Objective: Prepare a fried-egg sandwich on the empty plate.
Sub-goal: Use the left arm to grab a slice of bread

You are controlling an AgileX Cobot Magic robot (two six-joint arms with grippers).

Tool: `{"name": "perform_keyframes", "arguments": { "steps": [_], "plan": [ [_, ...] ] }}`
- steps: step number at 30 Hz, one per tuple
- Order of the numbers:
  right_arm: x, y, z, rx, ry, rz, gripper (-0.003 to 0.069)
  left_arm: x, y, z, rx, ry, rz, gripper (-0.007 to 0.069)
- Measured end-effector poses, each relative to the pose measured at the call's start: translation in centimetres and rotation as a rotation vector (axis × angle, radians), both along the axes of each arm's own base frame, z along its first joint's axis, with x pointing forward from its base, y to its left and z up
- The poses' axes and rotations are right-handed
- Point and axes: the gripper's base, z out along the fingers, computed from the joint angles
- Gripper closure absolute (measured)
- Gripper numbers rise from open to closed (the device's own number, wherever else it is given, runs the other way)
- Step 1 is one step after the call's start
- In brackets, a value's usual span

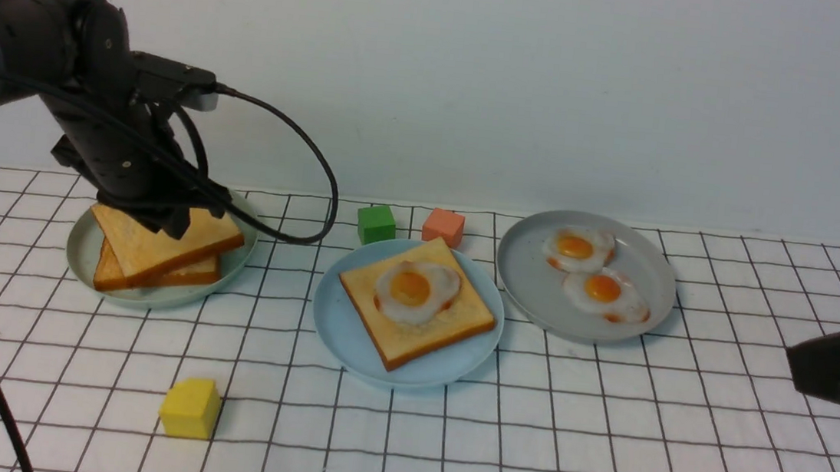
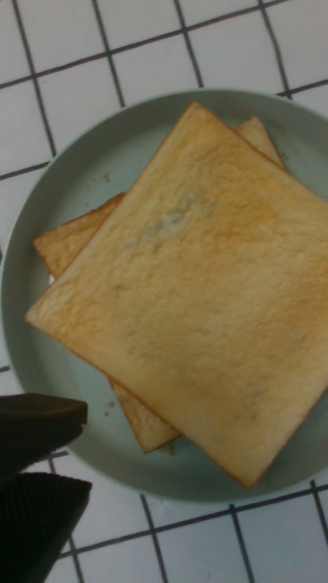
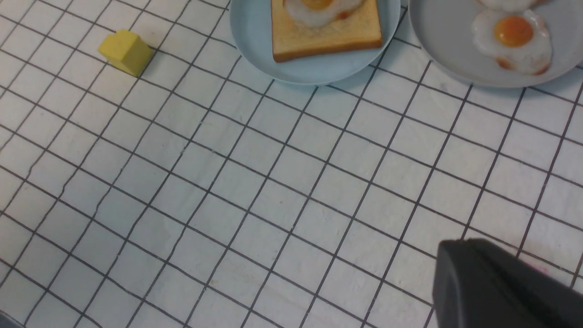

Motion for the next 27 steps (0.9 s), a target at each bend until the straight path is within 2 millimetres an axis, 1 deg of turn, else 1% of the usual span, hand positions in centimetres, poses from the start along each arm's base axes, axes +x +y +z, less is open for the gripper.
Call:
{"name": "perform_keyframes", "arguments": {
  "steps": [2, 3, 4, 6, 9, 10, 11, 15, 16, 18, 19, 24, 26, 27],
  "plan": [
    [0.0, 0.0, 0.0, -0.003, 0.005, 0.001, 0.0645, 0.5, 0.0, -1.0, 0.022, 0.008, -0.027, 0.033],
    [0.0, 0.0, 0.0, -0.003, 0.005, 0.001, 0.0645, 0.6, 0.0, -1.0, 0.025, 0.008, -0.032, 0.0316],
    [-0.1, 0.0, 0.0, -0.002, 0.004, 0.001, 0.0643, 0.8, 0.0, -1.8, 0.038, 0.019, -0.054, 0.0277],
    [-0.1, 0.0, 0.0, -0.003, 0.004, 0.002, 0.0643, 1.2, 0.0, -3.1, 0.061, 0.032, -0.096, 0.0237],
    [0.0, 0.0, 0.0, -0.001, 0.0, 0.001, 0.0641, 1.7, 0.0, -4.7, 0.095, 0.039, -0.142, 0.0221],
    [0.0, 0.0, 0.0, -0.001, 0.0, 0.001, 0.0641, 1.8, 0.1, -4.8, 0.1, 0.039, -0.147, 0.022],
    [0.0, 0.0, 0.0, 0.0, -0.001, 0.001, 0.0639, 2.0, 0.1, -5.3, 0.115, 0.035, -0.158, 0.0218],
    [0.0, 0.0, 0.0, 0.002, -0.003, 0.0, 0.0637, 2.4, 0.2, -5.8, 0.142, 0.017, -0.168, 0.0227],
    [0.0, 0.0, 0.0, 0.004, -0.003, 0.001, 0.0637, 2.6, 0.3, -5.9, 0.148, 0.011, -0.17, 0.0238],
    [0.0, 0.1, 0.1, 0.013, -0.001, 0.002, 0.0636, 2.7, 0.3, -6.0, 0.163, 0.008, -0.176, 0.0288],
    [0.0, 0.1, 0.1, 0.013, -0.001, 0.002, 0.0636, 2.7, 0.3, -6.0, 0.163, 0.008, -0.176, 0.0288],
    [-0.1, 0.2, 0.1, 0.029, 0.007, 0.005, 0.0629, 2.8, 0.4, -6.0, 0.182, 0.0, -0.187, 0.0472],
    [-0.1, 0.2, 0.1, 0.029, 0.008, 0.005, 0.0629, 2.9, 0.4, -6.0, 0.187, -0.003, -0.19, 0.0561],
    [-0.1, 0.2, 0.1, 0.029, 0.008, 0.005, 0.0629, 2.9, 0.4, -6.0, 0.188, -0.003, -0.191, 0.0576]
  ]
}}
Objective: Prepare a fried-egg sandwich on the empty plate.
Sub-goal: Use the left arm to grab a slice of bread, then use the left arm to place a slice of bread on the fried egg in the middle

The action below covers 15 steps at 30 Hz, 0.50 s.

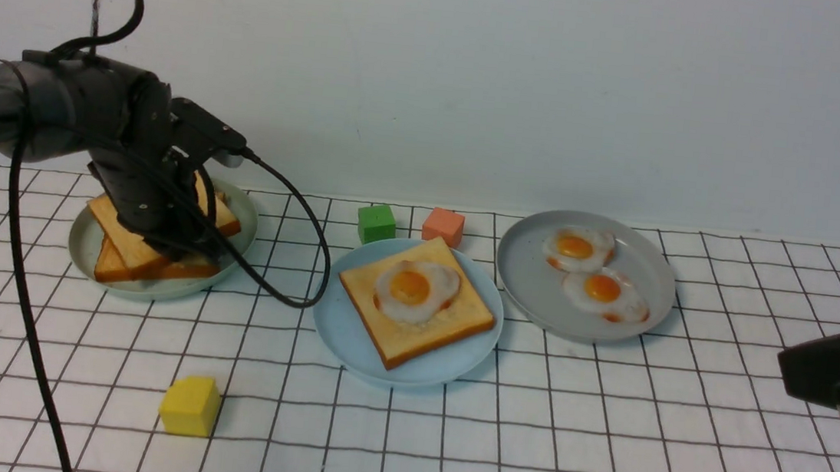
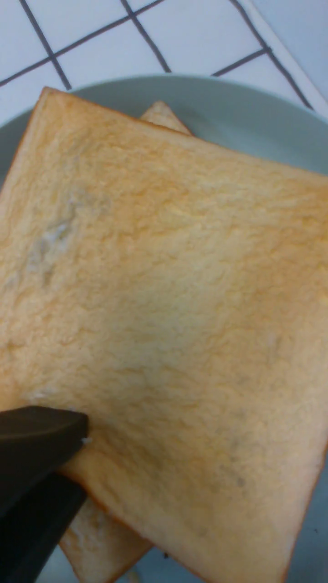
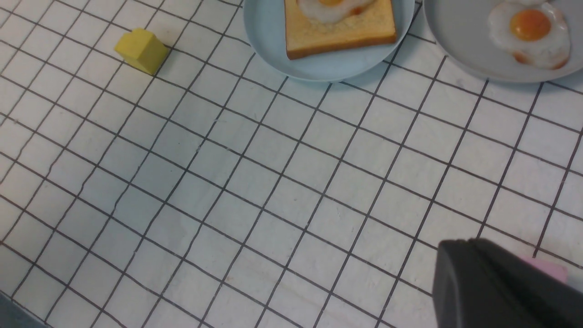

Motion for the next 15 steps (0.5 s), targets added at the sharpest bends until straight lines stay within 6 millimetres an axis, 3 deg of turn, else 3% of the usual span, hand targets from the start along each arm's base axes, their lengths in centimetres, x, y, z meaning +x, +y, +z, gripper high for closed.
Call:
{"name": "perform_keyframes", "arguments": {
  "steps": [2, 6, 10, 12, 13, 15],
  "plan": [
    [0.0, 0.0, 0.0, 0.0, 0.0, 0.0, 0.0629, 0.0, 0.0, 0.2, 0.003, -0.003, -0.001, 0.0613],
    [0.0, -0.1, 0.0, -0.003, -0.006, -0.001, 0.0627, -0.5, -0.2, 1.5, 0.003, -0.008, -0.005, 0.0613],
    [-0.4, -0.4, 0.3, -0.012, -0.029, -0.005, 0.0627, -1.6, -1.5, 4.5, -0.006, -0.039, -0.026, 0.0613],
    [-0.8, -0.8, 0.6, -0.024, -0.052, -0.008, 0.0627, -2.9, -4.3, 7.7, -0.051, -0.099, -0.075, 0.0613],
    [-0.8, -0.8, 0.6, -0.024, -0.054, -0.008, 0.0627, -3.0, -4.6, 7.7, -0.056, -0.097, -0.079, 0.0613],
    [-1.3, -1.2, 0.8, -0.04, -0.07, -0.012, 0.0627, -4.4, -8.0, 9.3, -0.105, -0.119, -0.146, 0.0613]
  ]
}}
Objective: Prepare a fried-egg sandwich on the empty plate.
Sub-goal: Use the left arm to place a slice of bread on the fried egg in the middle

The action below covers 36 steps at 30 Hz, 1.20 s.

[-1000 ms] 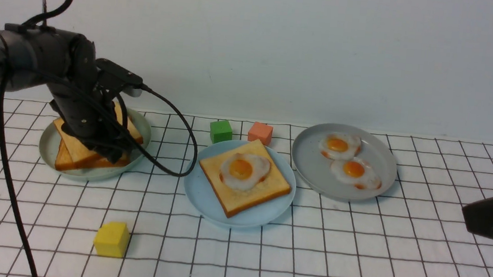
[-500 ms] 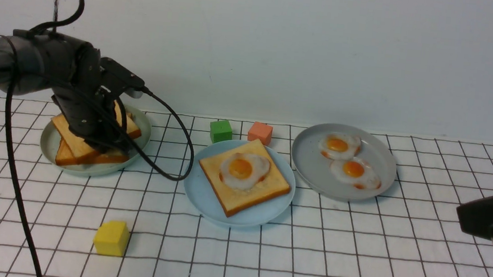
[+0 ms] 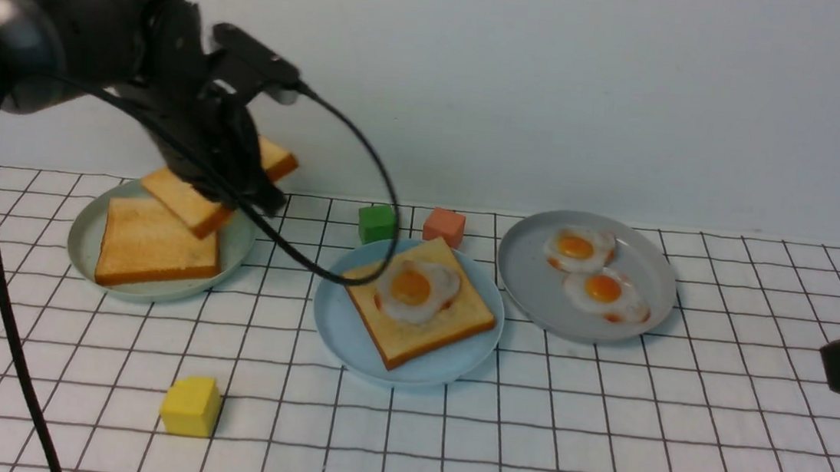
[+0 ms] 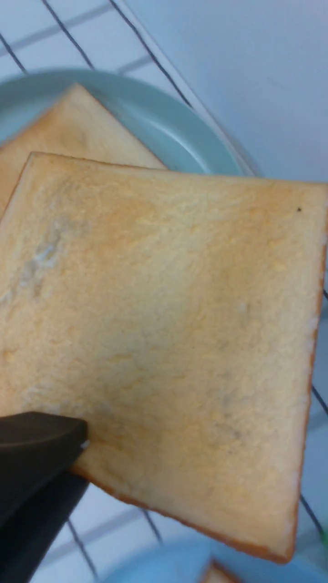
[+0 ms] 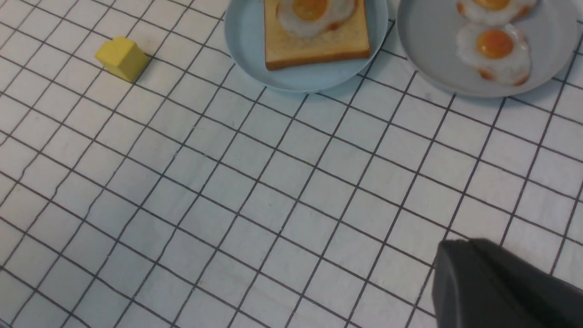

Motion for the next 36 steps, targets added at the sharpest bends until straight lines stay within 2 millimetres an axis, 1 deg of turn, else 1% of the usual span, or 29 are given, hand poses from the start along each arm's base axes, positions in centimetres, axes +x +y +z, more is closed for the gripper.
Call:
{"name": "perform_keyframes", "arguments": {
  "steps": [1, 2, 3, 4, 5, 6, 7, 9, 11, 13, 18, 21, 29, 33, 36],
  "plan": [
    [-0.4, -0.3, 0.2, -0.007, -0.009, -0.001, 0.0627, -0.9, -2.5, 0.2, -0.021, 0.002, -0.053, 0.0613],
    [-0.7, -0.5, 0.3, -0.012, -0.014, -0.002, 0.0627, -1.5, -4.2, 0.2, -0.027, 0.003, -0.094, 0.0613],
    [-0.8, -0.5, 0.3, -0.012, -0.015, -0.003, 0.0627, -1.5, -4.2, 0.2, -0.027, 0.004, -0.094, 0.0613],
    [-1.3, -0.8, 0.5, -0.014, -0.026, -0.005, 0.0627, -2.5, -6.9, -0.3, -0.024, 0.01, -0.161, 0.0613],
    [-1.6, -1.1, 0.6, -0.015, -0.031, -0.01, 0.0627, -3.0, -8.5, -0.8, -0.02, 0.012, -0.2, 0.0613],
    [-1.8, -1.2, 0.7, -0.012, -0.036, -0.011, 0.0627, -3.2, -9.1, -0.9, -0.018, 0.01, -0.214, 0.0613],
    [-2.3, -1.5, 0.9, -0.007, -0.05, -0.019, 0.0627, -3.8, -11.0, -1.8, -0.002, 0.003, -0.268, 0.0613],
    [-2.9, -1.9, 1.2, 0.004, -0.067, -0.029, 0.0627, -4.3, -12.7, -2.7, 0.026, -0.014, -0.322, 0.0613],
    [-3.5, -2.2, 1.4, 0.017, -0.071, -0.04, 0.0627, -4.5, -13.7, -3.5, 0.056, -0.033, -0.36, 0.0613],
    [-4.0, -2.4, 1.5, 0.025, -0.075, -0.045, 0.0627, -4.4, -14.1, -4.0, 0.077, -0.042, -0.379, 0.0613],
    [-4.6, -2.8, 1.7, 0.035, -0.08, -0.05, 0.0627, -4.2, -14.2, -5.1, 0.104, -0.034, -0.389, 0.0613],
    [-4.7, -2.8, 1.7, 0.038, -0.08, -0.052, 0.0627, -4.1, -14.2, -5.5, 0.112, -0.022, -0.39, 0.0613],
    [-4.7, -2.8, 1.7, 0.043, -0.074, -0.058, 0.0627, -4.0, -14.2, -6.3, 0.073, 0.01, -0.303, 0.0613],
    [-4.7, -2.8, 1.7, 0.043, -0.074, -0.058, 0.0627, -3.8, -14.3, -7.2, 0.066, 0.027, -0.274, 0.0613],
    [-4.7, -2.8, 1.7, 0.043, -0.074, -0.058, 0.0627, -3.8, -14.4, -7.4, 0.065, 0.028, -0.272, 0.0599]
  ]
}}
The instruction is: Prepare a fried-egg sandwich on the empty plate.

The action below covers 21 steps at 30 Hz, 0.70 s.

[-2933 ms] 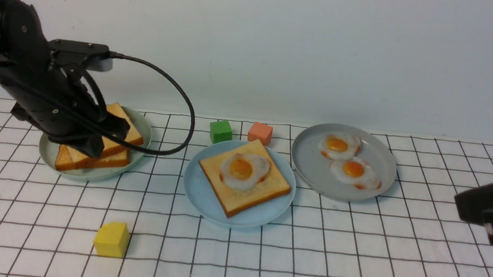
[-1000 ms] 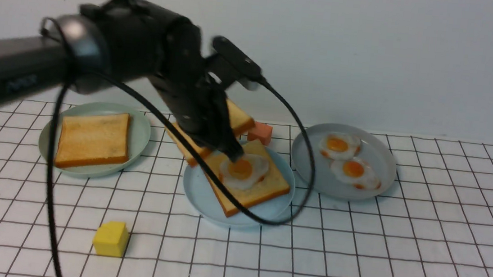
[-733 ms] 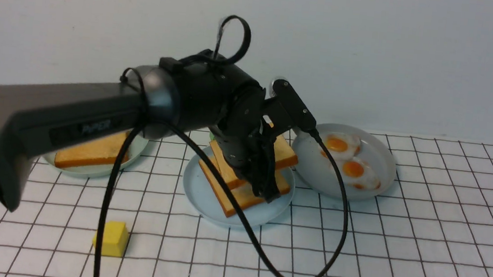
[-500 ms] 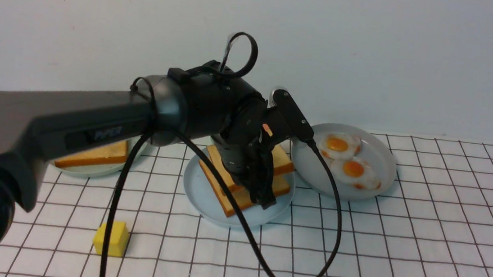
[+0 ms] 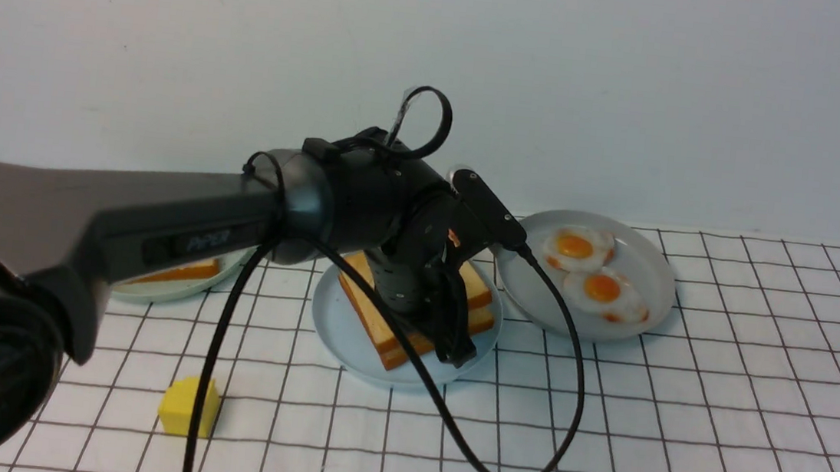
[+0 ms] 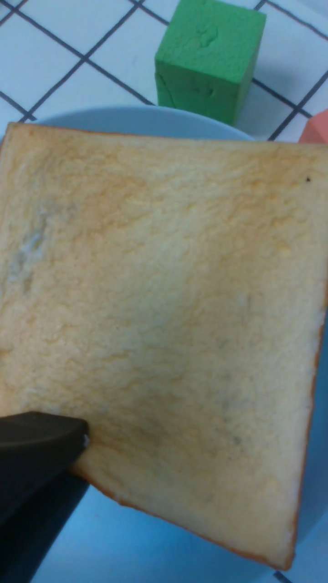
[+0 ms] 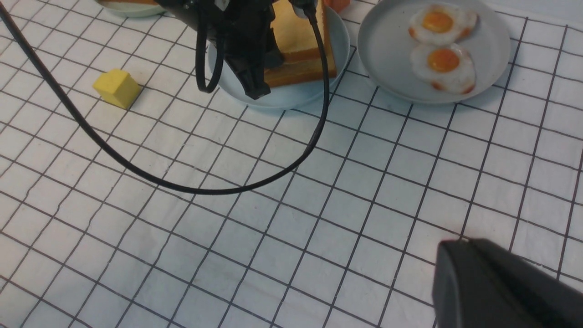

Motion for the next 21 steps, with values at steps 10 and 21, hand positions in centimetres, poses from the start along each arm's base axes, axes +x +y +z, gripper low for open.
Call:
{"name": "perform_keyframes", "arguments": {
  "steps": [10, 21],
  "plan": [
    [0.0, 0.0, -0.1, -0.003, 0.006, 0.0, 0.0622, -0.1, 0.0, 0.1, -0.007, 0.007, 0.009, 0.0331],
    [0.1, -0.2, 0.0, -0.041, -0.018, 0.001, 0.0615, -5.4, 2.8, 13.7, -0.265, -0.025, 0.106, 0.0375]
  ]
}}
